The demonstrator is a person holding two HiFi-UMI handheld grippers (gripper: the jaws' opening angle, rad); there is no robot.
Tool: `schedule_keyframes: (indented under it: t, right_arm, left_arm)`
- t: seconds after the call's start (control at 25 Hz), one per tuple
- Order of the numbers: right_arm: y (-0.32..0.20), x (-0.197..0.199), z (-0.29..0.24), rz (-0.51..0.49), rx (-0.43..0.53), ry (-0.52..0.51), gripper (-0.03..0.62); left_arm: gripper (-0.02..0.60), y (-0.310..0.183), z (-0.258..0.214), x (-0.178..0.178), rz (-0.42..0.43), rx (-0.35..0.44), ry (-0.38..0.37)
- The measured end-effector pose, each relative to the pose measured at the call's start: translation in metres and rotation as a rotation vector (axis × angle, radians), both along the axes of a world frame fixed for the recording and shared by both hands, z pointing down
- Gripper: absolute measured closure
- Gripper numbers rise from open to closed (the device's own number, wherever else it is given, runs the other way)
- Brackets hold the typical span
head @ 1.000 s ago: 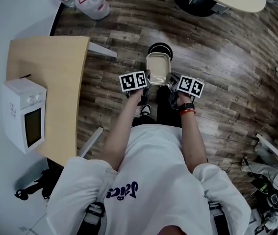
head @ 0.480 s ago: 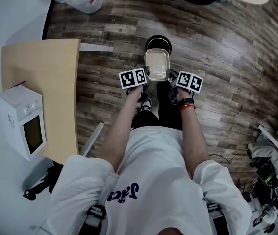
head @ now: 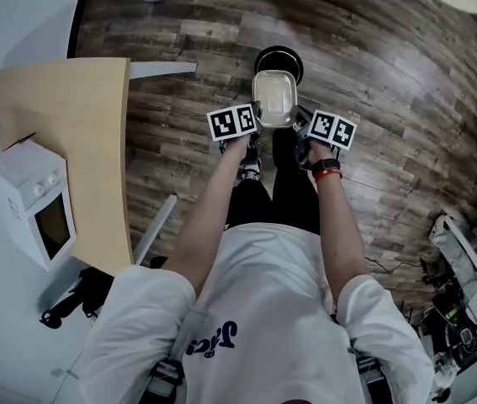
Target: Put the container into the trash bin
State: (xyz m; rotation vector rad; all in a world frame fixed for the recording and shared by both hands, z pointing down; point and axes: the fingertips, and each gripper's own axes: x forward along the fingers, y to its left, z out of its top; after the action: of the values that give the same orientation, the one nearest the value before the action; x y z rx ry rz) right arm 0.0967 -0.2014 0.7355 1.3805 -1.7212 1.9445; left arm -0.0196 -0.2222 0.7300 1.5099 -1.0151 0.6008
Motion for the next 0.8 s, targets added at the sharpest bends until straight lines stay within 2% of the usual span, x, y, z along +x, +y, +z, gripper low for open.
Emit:
schedule_keyframes:
  t: [0.8]
  right_arm:
    - [-0.027,0.005,0.135,-0.068,-0.085,0.001,0.534]
  left_arm:
    - [0.525,-0.024,0.136,0.005,-0.034,-0.087,-0.031]
